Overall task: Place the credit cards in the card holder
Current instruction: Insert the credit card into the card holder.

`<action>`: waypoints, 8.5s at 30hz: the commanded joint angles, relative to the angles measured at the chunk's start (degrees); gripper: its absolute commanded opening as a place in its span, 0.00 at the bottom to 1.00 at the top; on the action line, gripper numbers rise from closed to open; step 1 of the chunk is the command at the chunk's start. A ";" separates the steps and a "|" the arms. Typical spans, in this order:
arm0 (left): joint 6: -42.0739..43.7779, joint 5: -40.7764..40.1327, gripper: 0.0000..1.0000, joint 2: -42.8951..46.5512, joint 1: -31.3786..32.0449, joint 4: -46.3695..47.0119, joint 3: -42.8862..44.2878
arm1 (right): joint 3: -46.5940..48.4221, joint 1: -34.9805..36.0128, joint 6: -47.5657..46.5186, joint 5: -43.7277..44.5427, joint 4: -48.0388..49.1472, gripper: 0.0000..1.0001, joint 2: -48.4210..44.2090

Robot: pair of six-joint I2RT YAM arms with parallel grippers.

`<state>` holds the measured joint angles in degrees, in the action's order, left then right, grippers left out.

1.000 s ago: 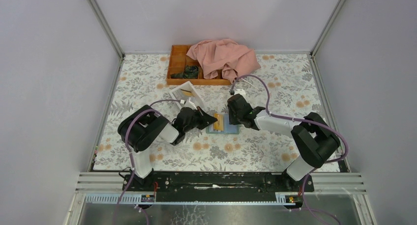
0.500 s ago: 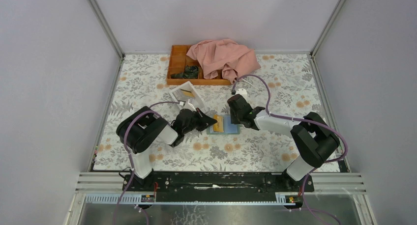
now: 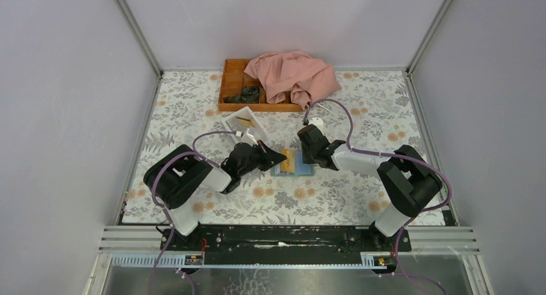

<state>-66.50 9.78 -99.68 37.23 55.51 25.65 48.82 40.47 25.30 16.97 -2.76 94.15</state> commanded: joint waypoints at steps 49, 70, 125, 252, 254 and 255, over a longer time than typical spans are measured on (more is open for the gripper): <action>1.64 -3.85 0.00 -1.98 1.88 -4.44 2.45 | -0.21 -0.61 0.45 -0.26 0.57 0.33 0.08; 2.69 -4.21 0.00 -4.07 2.58 -7.77 5.24 | -0.74 -0.59 0.45 -0.36 0.69 0.33 -0.32; -6.01 -7.04 0.00 -2.93 2.67 -20.02 7.83 | -1.62 -0.64 0.85 -0.02 0.59 0.35 -1.28; -16.79 -8.10 0.00 -18.07 11.33 1.07 5.45 | -4.50 -0.65 3.02 -0.90 1.58 0.36 -2.14; -16.82 -8.43 0.00 -18.39 11.77 0.30 5.80 | -4.60 -0.66 3.00 -0.97 1.51 0.36 -2.26; -16.75 -8.54 0.00 -18.29 11.83 -0.30 5.89 | -4.61 -0.68 2.96 -0.92 1.47 0.36 -2.35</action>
<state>-82.32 -2.87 -114.98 47.00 63.24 30.63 45.15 39.72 27.03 17.19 -0.34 92.84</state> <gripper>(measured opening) 0.011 0.357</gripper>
